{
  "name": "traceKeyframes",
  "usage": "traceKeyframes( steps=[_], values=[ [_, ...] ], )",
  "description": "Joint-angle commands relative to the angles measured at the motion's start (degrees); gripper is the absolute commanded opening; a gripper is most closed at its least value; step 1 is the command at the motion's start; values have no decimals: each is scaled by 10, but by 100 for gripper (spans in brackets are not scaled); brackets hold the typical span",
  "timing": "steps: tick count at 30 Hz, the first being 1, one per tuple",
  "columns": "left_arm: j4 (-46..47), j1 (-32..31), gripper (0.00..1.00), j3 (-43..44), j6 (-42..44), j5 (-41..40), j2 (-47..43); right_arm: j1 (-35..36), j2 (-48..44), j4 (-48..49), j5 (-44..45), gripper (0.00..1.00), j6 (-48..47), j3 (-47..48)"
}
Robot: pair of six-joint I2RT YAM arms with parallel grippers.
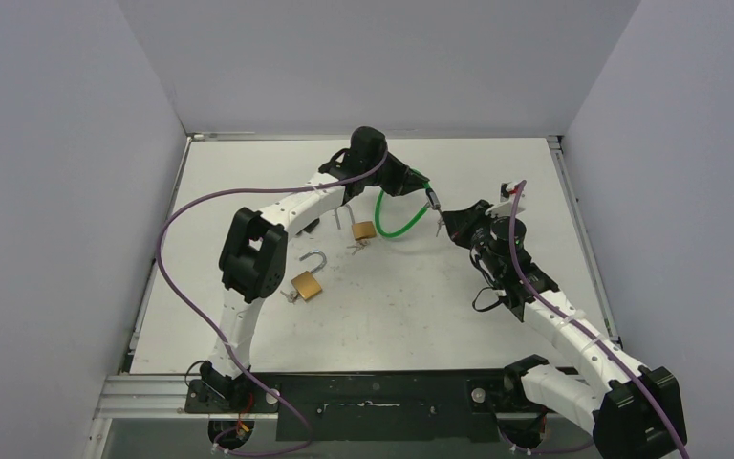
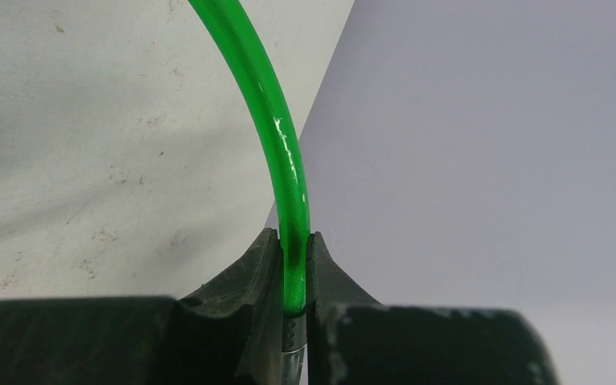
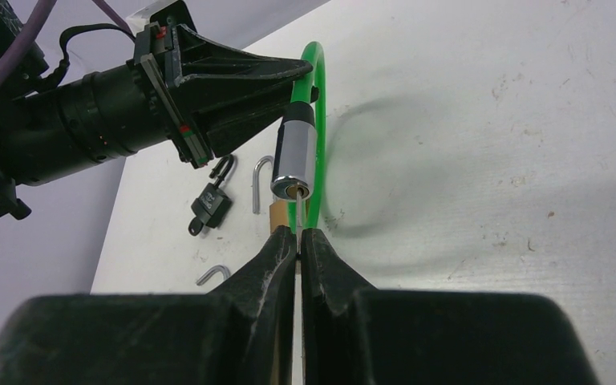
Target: Unlock with the key
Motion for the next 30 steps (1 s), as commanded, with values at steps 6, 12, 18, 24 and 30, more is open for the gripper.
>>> traceKeyframes(
  steps=[6,12,18,24,30],
  values=[
    [41,2,0,-9,-11,28,-56,-3,13,43,26,0,10,16],
    [60,1,0,-20,-21,37,-64,-5,20,43,34,0,11,19],
    [70,-1,0,-25,-28,46,-69,-5,27,44,36,0,11,21],
    [106,-5,0,-42,-60,71,-74,-6,38,51,35,0,14,28],
    [155,-16,0,-62,-104,98,-81,-5,52,59,46,0,17,34]
  ],
)
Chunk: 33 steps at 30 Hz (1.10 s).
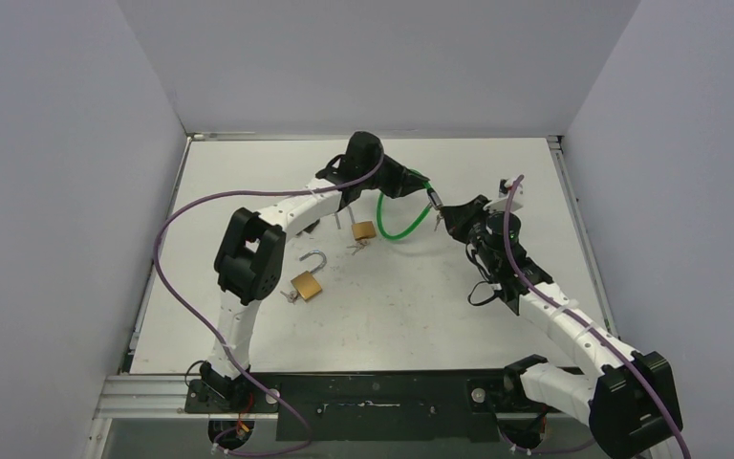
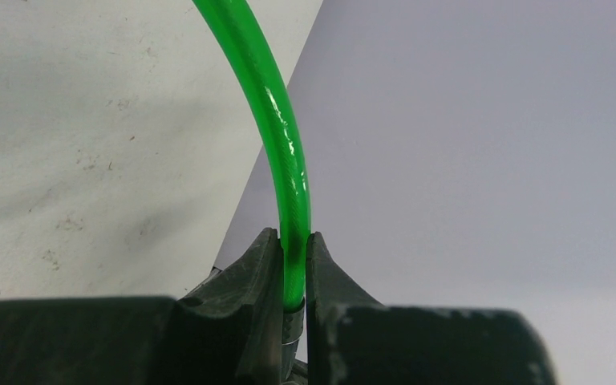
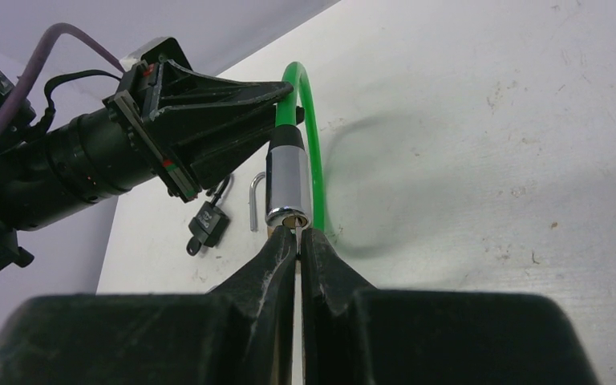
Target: Unlock with the key
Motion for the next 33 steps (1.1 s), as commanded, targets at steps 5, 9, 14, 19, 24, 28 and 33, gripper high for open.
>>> traceKeyframes(
  steps=[5,9,14,19,24,28,33],
  values=[
    [122,-24,0,-24,-80,85,-68,-5,29,35,28,0,-30,44],
    [131,-19,0,-19,-54,53,-69,-10,5,-7,11,17,-18,62],
    [76,-7,0,1,24,-10,-61,-30,-68,-81,-23,50,16,62],
    [112,-7,0,-27,21,-17,-62,-32,-128,-134,-49,68,28,45],
    [130,-8,0,-38,13,-13,-69,-32,-136,-150,-81,65,22,32],
    [131,-8,0,-39,10,-12,-71,-32,-106,-166,-95,52,4,51],
    [133,-10,0,-44,5,-6,-74,-32,-81,-166,-94,37,-13,58]
  ],
)
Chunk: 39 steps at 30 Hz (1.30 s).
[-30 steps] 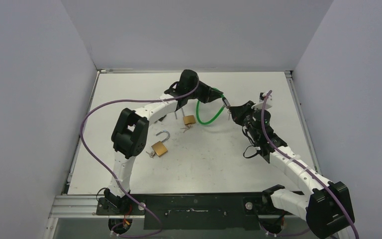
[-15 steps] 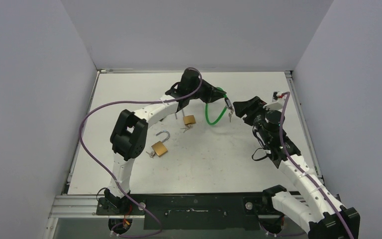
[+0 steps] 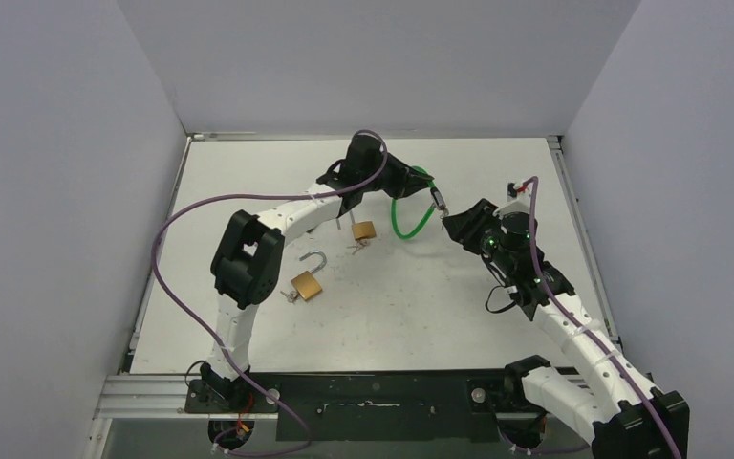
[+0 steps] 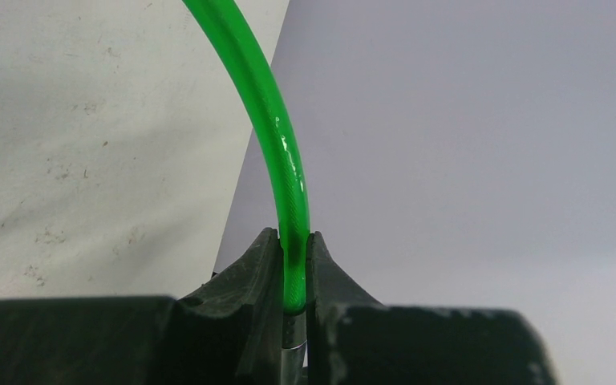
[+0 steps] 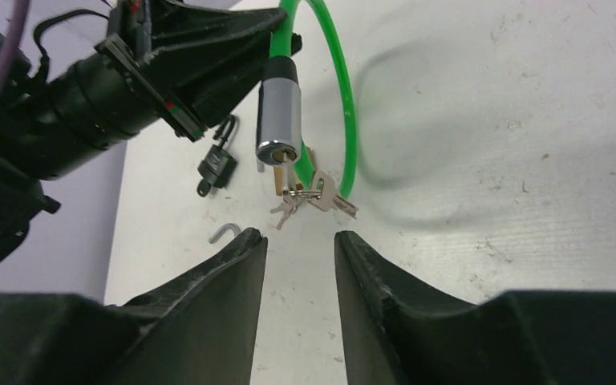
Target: Unlock with the key
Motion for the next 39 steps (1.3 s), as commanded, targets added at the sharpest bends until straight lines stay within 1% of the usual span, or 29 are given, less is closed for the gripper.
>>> traceKeyframes(
  steps=[1,3,5,6,9,11,13,16,18,21,24,26,29,34,37,39],
  values=[
    [52,-1,0,0,-4,9,-53,-2,11,12,-11,34,-23,20],
    [52,-1,0,-4,-3,10,-56,-2,14,22,-10,29,-26,21],
    [52,-1,0,-8,-3,8,-60,-2,20,28,-12,28,-29,25],
    [52,-1,0,-10,-3,9,-61,-2,23,31,-14,28,-30,26],
    [52,-1,0,-13,-4,12,-62,-2,22,38,-15,35,-29,24],
    [54,-1,0,-15,-6,13,-63,-2,22,37,-10,37,-28,24],
    [55,-1,0,-16,-7,15,-63,-2,24,38,-7,37,-27,25],
    [51,-1,0,-18,-7,16,-64,-2,25,44,-7,32,-27,26],
    [51,-1,0,-20,-7,16,-65,-2,21,57,-8,31,-33,25],
    [51,-1,0,-22,-6,16,-66,-2,13,77,-11,37,-32,19],
    [52,0,0,-21,-8,16,-66,-2,18,72,-11,37,-32,21],
    [53,-1,0,-21,-10,17,-66,-2,26,72,-15,31,-31,22],
    [55,-1,0,-21,-11,15,-66,-2,36,67,-18,27,-32,24],
    [55,-3,0,-24,-10,16,-66,-2,45,74,-16,9,-33,26],
    [59,-4,0,-28,-13,20,-68,-3,57,79,-18,2,-34,33],
    [65,-6,0,-33,-19,28,-70,-3,64,84,-15,0,-37,35]
  ],
)
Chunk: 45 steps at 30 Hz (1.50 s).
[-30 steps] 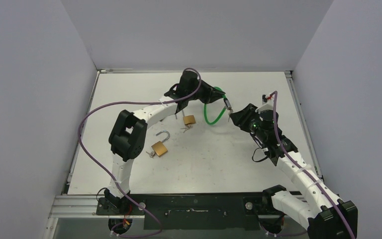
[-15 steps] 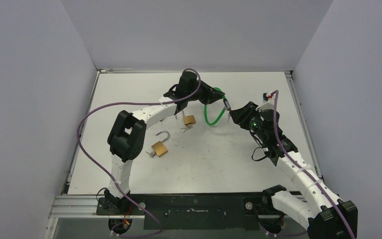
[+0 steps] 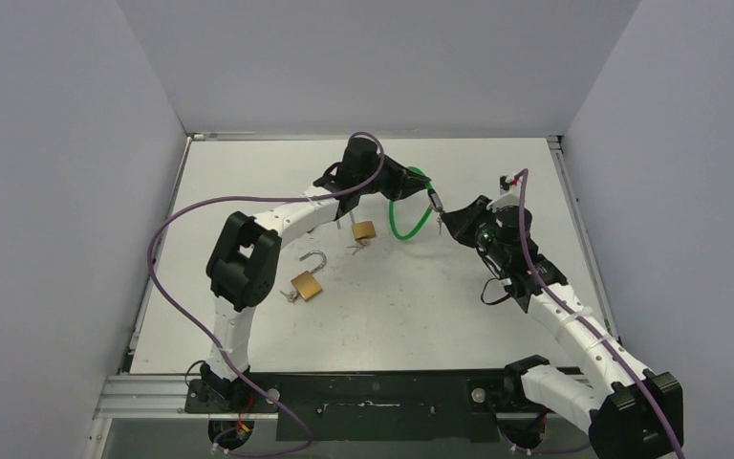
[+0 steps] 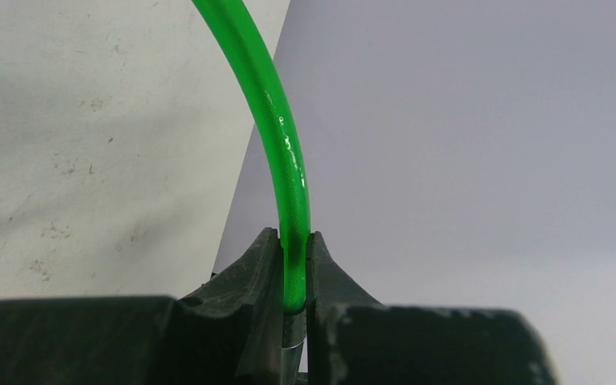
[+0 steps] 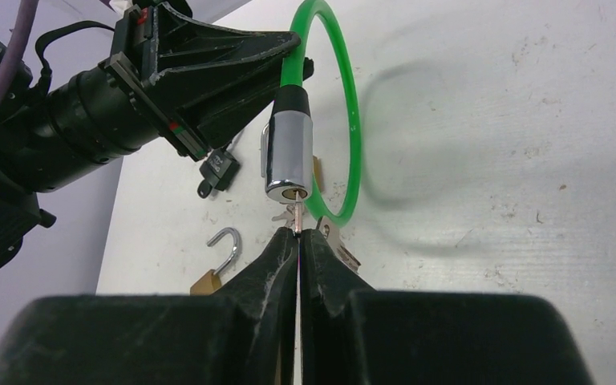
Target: Unlock with the key
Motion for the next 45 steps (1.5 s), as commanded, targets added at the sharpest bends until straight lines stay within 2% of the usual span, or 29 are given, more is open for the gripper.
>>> traceKeyframes(
  steps=[1,11,15,20,27,29,36,40,41,42,45],
  values=[
    [53,-6,0,-4,-18,32,-52,-3,18,43,5,0,-12,31],
    [79,-21,0,-40,-46,85,-68,-4,84,63,11,1,-122,81],
    [99,-20,0,-40,-49,84,-69,-17,85,75,-23,0,-89,81],
    [135,-20,0,-33,-41,78,-66,-50,68,113,-113,0,76,64],
    [237,-16,0,-30,-46,92,-54,-104,46,276,-216,0,384,-22],
    [256,-16,0,-31,-42,91,-54,-111,37,349,-214,0,468,-61],
    [317,-16,0,-45,-48,77,-54,-110,14,455,-166,0,648,-128],
    [361,-16,0,-51,-76,70,-49,-111,10,492,-153,0,687,-152],
    [371,-16,0,-51,-81,67,-49,-113,11,494,-156,7,677,-152],
    [372,-16,0,-49,-83,64,-48,-117,10,487,-162,20,655,-149],
    [362,-15,0,-42,-76,59,-47,-123,-11,373,-176,51,541,-113]
  ],
)
